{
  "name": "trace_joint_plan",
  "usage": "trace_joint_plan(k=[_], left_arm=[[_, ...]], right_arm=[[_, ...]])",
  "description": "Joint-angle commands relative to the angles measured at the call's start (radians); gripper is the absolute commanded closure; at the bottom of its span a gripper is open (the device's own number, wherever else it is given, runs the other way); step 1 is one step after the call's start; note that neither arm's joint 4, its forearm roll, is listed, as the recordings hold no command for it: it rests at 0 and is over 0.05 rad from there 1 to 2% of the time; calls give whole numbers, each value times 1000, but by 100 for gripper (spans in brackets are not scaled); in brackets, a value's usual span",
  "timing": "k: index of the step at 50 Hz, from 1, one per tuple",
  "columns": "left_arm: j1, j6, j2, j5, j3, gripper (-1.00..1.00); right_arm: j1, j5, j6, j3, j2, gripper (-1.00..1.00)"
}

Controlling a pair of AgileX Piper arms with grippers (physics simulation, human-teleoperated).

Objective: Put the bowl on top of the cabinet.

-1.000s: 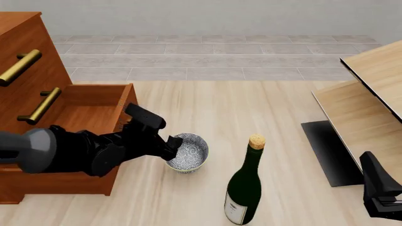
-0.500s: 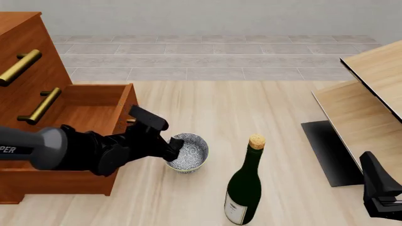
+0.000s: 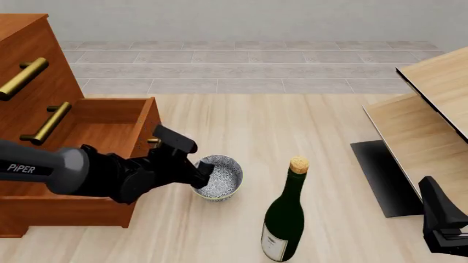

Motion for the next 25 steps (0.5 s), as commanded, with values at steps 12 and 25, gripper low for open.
trace_joint_plan(k=[12, 25], left_arm=[[8, 12, 45, -17, -12, -100], [5, 21, 62, -29, -10, -100]], right_arm=[[0, 0, 0, 0, 0, -100], [0, 0, 0, 0, 0, -100]])
